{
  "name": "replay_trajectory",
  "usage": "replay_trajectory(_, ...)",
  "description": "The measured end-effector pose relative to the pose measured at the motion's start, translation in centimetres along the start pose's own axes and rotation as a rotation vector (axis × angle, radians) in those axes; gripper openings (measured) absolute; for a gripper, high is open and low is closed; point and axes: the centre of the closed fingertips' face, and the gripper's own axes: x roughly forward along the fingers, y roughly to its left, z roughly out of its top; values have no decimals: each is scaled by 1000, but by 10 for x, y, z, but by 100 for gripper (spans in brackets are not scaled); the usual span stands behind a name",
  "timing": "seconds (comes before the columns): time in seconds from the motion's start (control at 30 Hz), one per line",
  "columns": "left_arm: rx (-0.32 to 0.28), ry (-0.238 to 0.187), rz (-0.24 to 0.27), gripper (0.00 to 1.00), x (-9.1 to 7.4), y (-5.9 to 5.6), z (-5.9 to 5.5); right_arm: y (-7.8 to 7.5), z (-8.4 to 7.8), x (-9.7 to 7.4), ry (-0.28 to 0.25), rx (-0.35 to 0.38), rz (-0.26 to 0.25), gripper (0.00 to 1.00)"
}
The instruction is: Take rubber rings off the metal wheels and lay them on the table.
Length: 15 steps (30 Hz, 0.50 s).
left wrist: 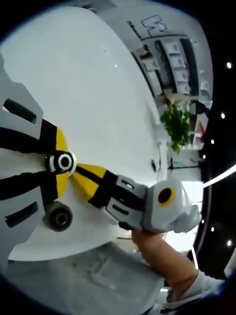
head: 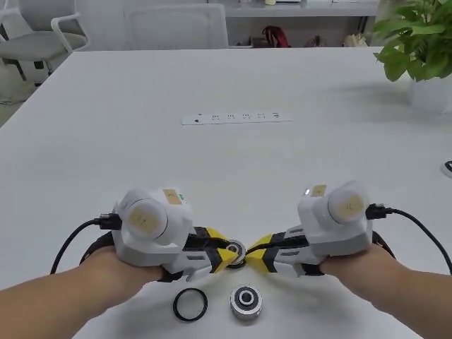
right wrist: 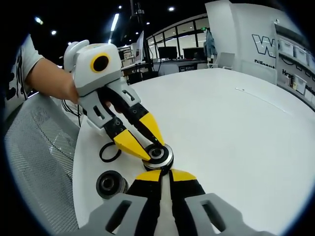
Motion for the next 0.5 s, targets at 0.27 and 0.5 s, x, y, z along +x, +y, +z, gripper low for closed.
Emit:
replay_trajectory(0.27, 0, 1, 2, 12, 0, 0, 0, -1, 0, -1, -15, 60, 12, 0)
replay_trajectory(0.5, 3, 3, 4, 12, 0, 0, 0, -3, 2, -5, -58, 200, 29, 0)
